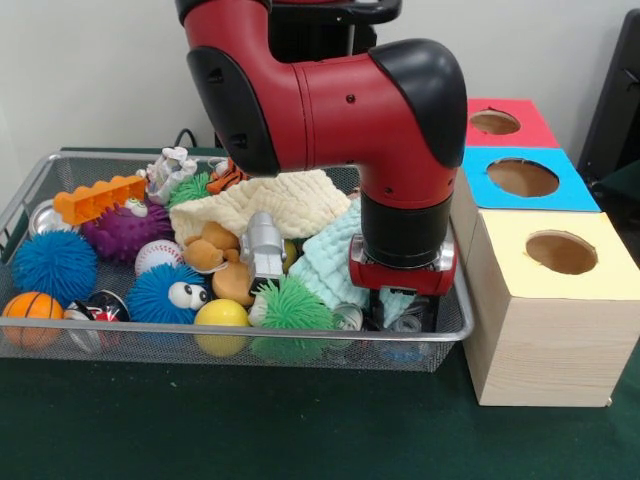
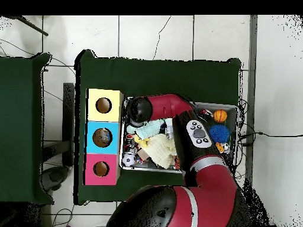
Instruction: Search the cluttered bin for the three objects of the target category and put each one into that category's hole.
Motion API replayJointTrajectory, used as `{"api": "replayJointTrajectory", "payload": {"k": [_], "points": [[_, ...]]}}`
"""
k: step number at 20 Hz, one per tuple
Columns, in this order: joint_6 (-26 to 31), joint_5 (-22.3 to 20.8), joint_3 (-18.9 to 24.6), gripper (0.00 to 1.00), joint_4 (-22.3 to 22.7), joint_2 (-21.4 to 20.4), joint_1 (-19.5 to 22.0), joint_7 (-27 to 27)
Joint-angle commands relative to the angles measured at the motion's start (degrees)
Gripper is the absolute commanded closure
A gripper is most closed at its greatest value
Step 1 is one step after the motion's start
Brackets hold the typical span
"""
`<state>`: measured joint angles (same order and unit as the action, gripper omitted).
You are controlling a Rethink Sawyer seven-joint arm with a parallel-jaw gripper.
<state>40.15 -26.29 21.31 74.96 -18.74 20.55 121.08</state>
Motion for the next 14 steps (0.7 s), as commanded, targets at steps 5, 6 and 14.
{"api": "replayJointTrajectory", "payload": {"k": [5,6,14], "points": [[-10.2,-3.1,-0.9,0.0,-2.9,11.6,-2.4,1.7],[-10.1,-3.3,-0.7,0.0,-3.2,11.7,-2.3,0.9],[-11.6,-3.1,-1.8,1.0,-2.6,10.8,-3.4,3.0]]}}
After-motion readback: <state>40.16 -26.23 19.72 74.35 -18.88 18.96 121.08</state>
